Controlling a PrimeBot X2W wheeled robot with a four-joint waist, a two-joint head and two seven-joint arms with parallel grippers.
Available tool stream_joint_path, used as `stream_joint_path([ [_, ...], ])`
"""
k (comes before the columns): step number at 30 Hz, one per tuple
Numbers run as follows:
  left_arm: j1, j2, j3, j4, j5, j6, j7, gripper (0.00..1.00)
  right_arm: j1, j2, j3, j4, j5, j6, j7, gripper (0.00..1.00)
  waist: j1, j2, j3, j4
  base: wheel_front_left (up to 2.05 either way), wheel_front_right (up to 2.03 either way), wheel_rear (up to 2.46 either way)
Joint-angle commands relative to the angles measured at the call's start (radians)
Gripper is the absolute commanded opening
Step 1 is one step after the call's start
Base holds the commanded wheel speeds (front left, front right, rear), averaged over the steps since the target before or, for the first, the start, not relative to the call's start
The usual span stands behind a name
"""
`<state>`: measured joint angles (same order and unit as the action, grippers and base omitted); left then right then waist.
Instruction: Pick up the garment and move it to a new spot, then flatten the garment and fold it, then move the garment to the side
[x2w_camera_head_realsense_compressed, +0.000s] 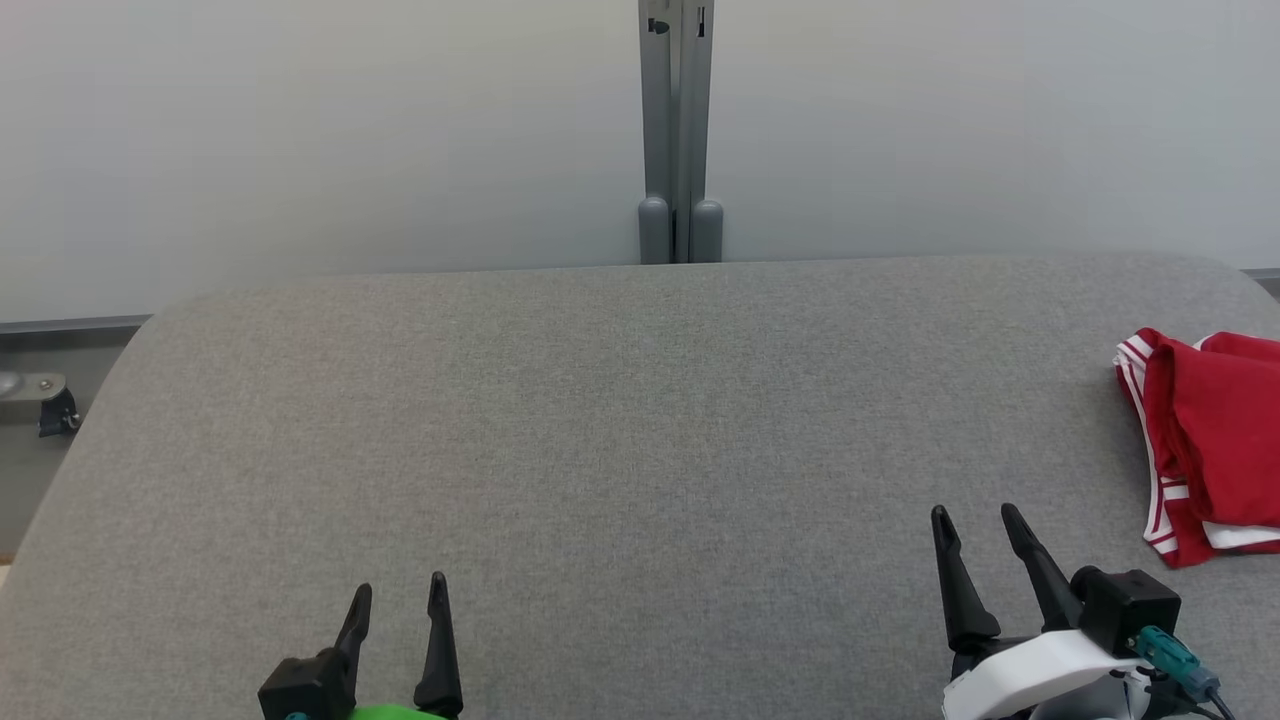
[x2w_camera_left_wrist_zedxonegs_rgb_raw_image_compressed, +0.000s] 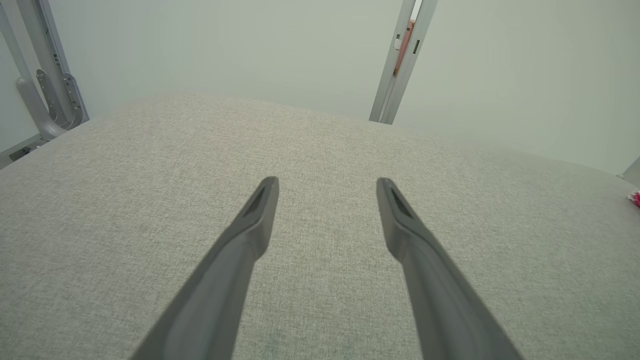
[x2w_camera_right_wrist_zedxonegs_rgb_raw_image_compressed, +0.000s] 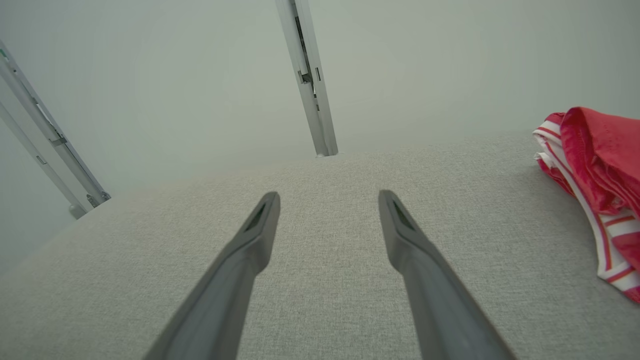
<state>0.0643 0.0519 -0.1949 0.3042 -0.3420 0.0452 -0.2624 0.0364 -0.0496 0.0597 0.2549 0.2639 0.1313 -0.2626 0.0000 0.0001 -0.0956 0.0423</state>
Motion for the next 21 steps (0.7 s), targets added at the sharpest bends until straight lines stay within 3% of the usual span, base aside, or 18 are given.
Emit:
stream_joint_path([
  [1, -0.013, 0.000, 0.000, 0.001, 0.007, 0.003, -0.003, 1.00, 0.006, -0.002, -0.001, 0.003, -0.003, -0.001, -0.003, 1.00, 0.0000, -0.0001, 0.000, 0.000, 0.00, 0.00, 0.00],
  [7, -0.013, 0.000, 0.001, 0.004, -0.007, 0.004, -0.003, 1.00, 0.001, -0.002, -0.006, 0.000, -0.010, -0.001, -0.003, 1.00, 0.0000, -0.0001, 0.001, 0.000, 0.00, 0.00, 0.00],
  [8, -0.002, 0.000, 0.000, 0.003, -0.005, 0.000, 0.000, 0.00, 0.000, 0.000, -0.005, 0.001, -0.005, 0.000, 0.000, 0.00, 0.0000, -0.0001, 0.001, 0.000, 0.00, 0.00, 0.00],
  [12, 0.013, -0.001, -0.001, 0.034, -0.012, 0.000, 0.007, 0.00, 0.011, 0.004, -0.005, 0.031, -0.001, 0.000, 0.002, 0.00, 0.0000, -0.0001, 0.001, 0.000, 0.00, 0.00, 0.00],
  [21, -0.012, -0.001, 0.039, 0.024, -0.166, -0.022, 0.053, 0.00, -0.010, 0.003, -0.026, 0.026, 0.165, 0.000, 0.049, 0.00, 0.0000, -0.0001, 0.008, -0.003, 0.00, 0.00, 0.00],
])
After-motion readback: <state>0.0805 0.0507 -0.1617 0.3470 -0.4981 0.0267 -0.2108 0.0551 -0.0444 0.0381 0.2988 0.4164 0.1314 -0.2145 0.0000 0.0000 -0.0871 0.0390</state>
